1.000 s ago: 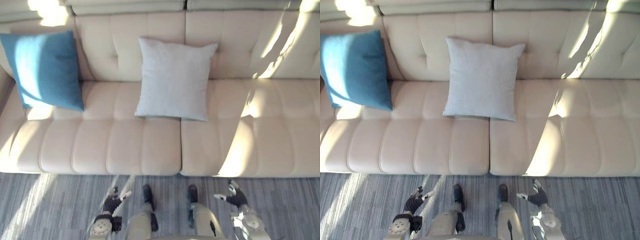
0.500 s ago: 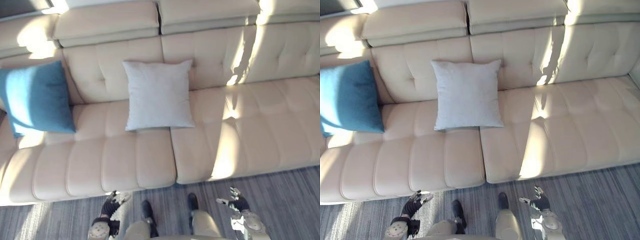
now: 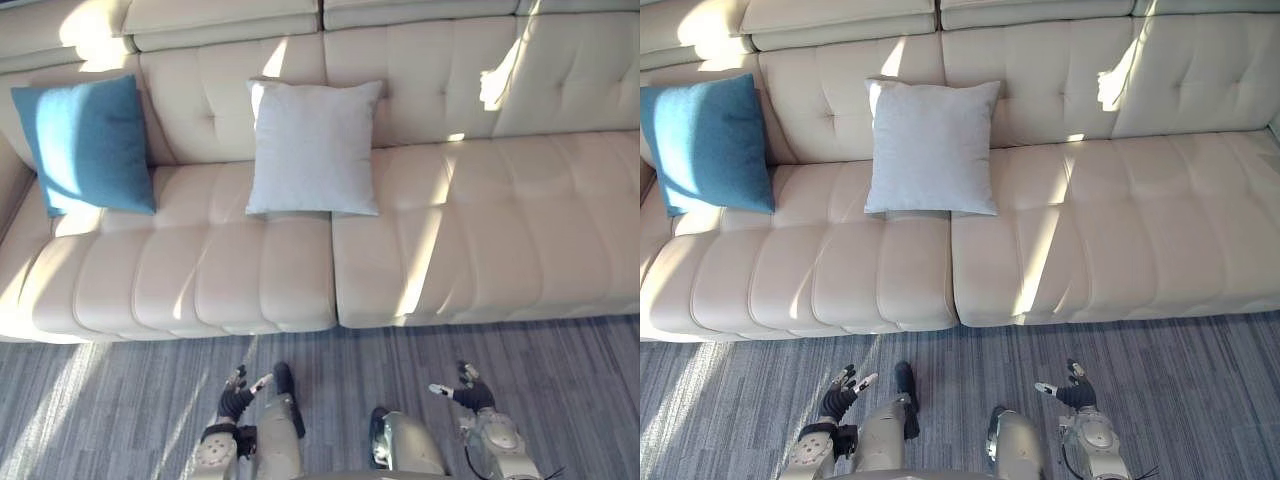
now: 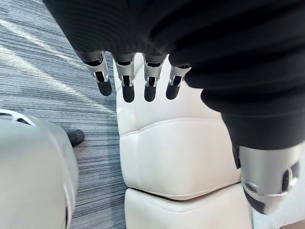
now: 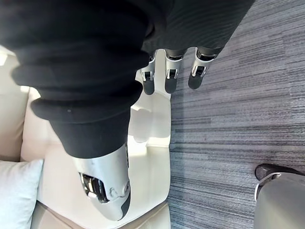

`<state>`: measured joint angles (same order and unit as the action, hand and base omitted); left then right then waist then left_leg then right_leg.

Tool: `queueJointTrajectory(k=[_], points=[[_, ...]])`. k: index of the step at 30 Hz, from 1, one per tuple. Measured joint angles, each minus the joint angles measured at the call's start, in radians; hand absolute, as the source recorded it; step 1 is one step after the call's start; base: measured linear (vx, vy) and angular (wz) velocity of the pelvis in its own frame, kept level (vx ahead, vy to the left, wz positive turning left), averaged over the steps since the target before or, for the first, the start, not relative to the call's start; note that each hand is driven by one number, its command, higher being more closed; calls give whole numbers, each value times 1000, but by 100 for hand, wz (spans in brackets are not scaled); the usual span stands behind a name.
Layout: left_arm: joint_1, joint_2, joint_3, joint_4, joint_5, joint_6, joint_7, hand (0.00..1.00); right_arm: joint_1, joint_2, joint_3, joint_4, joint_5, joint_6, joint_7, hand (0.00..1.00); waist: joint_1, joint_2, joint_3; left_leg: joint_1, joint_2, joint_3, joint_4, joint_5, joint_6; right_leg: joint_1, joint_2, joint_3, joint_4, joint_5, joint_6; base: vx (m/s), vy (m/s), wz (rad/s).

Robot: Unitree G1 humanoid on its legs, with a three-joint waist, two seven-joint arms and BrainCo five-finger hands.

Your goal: Pick up cushions and gather them together orderly.

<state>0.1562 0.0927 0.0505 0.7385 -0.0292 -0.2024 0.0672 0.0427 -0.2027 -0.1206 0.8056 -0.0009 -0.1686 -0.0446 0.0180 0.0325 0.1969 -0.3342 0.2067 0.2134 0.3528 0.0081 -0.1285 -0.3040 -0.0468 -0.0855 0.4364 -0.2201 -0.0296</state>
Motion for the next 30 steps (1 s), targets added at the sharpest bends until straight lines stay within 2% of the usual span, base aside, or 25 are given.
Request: queueJointTrajectory(k=[3, 5, 7, 11, 13, 14, 17, 19, 20, 21, 22, 23, 24, 25, 26, 28, 29, 30], points=[[2, -1, 1, 1, -1, -1, 0, 0, -18, 0, -1, 2, -2, 1, 1, 0, 5, 3, -2, 64, -39, -76, 35, -105, 10, 2, 17, 51, -58, 50, 27, -149, 57, -49], [-4, 0, 0, 16, -1, -1, 1, 0, -20, 2, -5, 6, -9, 1, 0, 0, 1, 12, -9, 142, -52, -91, -81, -161, 23, 1, 36, 90, -83, 75, 49, -85, 98, -61], [-19, 3, -1, 32, 0, 0, 4, 0, -6, 5, -9, 7, -8, 1, 1, 0, -3, -1, -20, 162, -68, -62, -137, -145, 31, 7, 25, 119, -131, 112, 67, -78, 135, -45], [-53, 5, -2, 49, 1, 0, 12, 0, 20, 2, -31, 13, -1, 2, -1, 0, -13, 0, -28, 178, -87, -2, -151, -146, 34, 27, 12, 171, -227, 183, 87, -10, 147, -44], [-59, 6, -2, 49, 2, 0, 23, 0, 21, 7, -31, 10, 1, 2, 0, 0, -22, 1, -28, 204, -90, 43, -149, -152, 44, 38, 22, 217, -260, 213, 93, 41, 117, -68], [-58, 7, -2, 50, 2, 0, 25, 0, 21, 11, -30, 0, 1, 1, 0, 0, -27, 1, -28, 211, -92, 60, -141, -162, 60, 39, 28, 241, -267, 220, 97, 20, 78, -71], [-71, 11, -8, 54, 4, 0, 24, 0, 22, 36, -25, -46, 3, -2, 0, 0, -53, -3, -27, 226, -81, 132, -97, -200, 70, 18, 62, 346, -275, 253, 106, 29, 68, -125], [-79, 14, -13, 54, 15, 0, 26, 0, 14, 38, -9, -76, 3, -8, 0, 0, -56, -4, -27, 227, -70, 165, -59, -244, 77, -15, 95, 374, -295, 309, 103, -18, 16, -199], [-90, 22, -19, 55, 26, 1, 27, 0, -13, 37, 9, -76, 2, -9, -1, 0, -62, -7, -23, 228, -32, 276, -38, -268, 88, -42, 83, 248, -330, 323, 44, -73, -64, -191], [-104, 25, -24, 54, 29, 2, 28, 0, -16, 33, 9, -74, 2, -7, -3, 0, -66, -3, -18, 233, -21, 315, -33, -274, 91, -71, 65, 145, -294, 295, 6, -72, -69, -204], [-120, 29, -40, 43, 31, 2, 30, 0, -18, 32, 10, -73, 2, -5, -9, 0, -68, 0, -8, 259, -9, 375, -33, -283, 82, -97, 18, -50, -229, 234, -54, -9, -33, -169], [-134, 32, -49, 34, 31, 3, 35, 0, -13, 31, 17, -71, 2, -4, -14, 0, -71, -1, -7, 296, 2, 457, -17, -297, 68, -90, -51, -280, -184, 177, -111, 60, -13, -225], [-133, 31, -50, 23, 31, 2, 44, 0, -20, 33, 22, -60, 1, -3, -18, 0, -63, 5, -7, 350, 11, 522, -35, -305, 58, -50, -99, -471, -166, 157, -122, 88, -45, -217], [-132, 31, -52, 18, 31, 2, 44, 0, -27, 38, 23, -58, -1, -3, -18, 0, -57, 4, -7, 378, 12, 556, -52, -305, 58, -35, -115, -544, -155, 154, -125, 144, -177, -242], [-133, 44, -62, 16, 31, 2, 44, 0, -40, 45, 23, -58, -1, -3, -18, 0, -59, -1, -10, 418, 10, 603, -64, -316, 36, -32, -128, -599, -130, 163, -110, 120, -211, -202], [-138, 52, -82, 17, 31, 9, 42, 0, -56, 40, 20, -60, -1, -3, -19, 0, -63, 15, -11, 445, 36, 629, -29, -350, -15, -62, -88, -527, -85, 143, -79, 161, -209, -195], [-160, 50, -86, 17, 31, 10, 41, 0, -52, 31, 19, -59, -1, -1, -19, 0, -68, 20, -14, 445, 93, 626, 112, -347, -16, -70, -47, -459, -54, 110, -74, 246, -183, -168], [-164, 44, -87, 17, 31, 9, 41, 0, -46, 27, 19, -59, -1, 0, -20, 0, -68, 22, -15, 435, 120, 603, 193, -333, 6, -66, -25, -429, -53, 102, -77, 285, -155, -175]])
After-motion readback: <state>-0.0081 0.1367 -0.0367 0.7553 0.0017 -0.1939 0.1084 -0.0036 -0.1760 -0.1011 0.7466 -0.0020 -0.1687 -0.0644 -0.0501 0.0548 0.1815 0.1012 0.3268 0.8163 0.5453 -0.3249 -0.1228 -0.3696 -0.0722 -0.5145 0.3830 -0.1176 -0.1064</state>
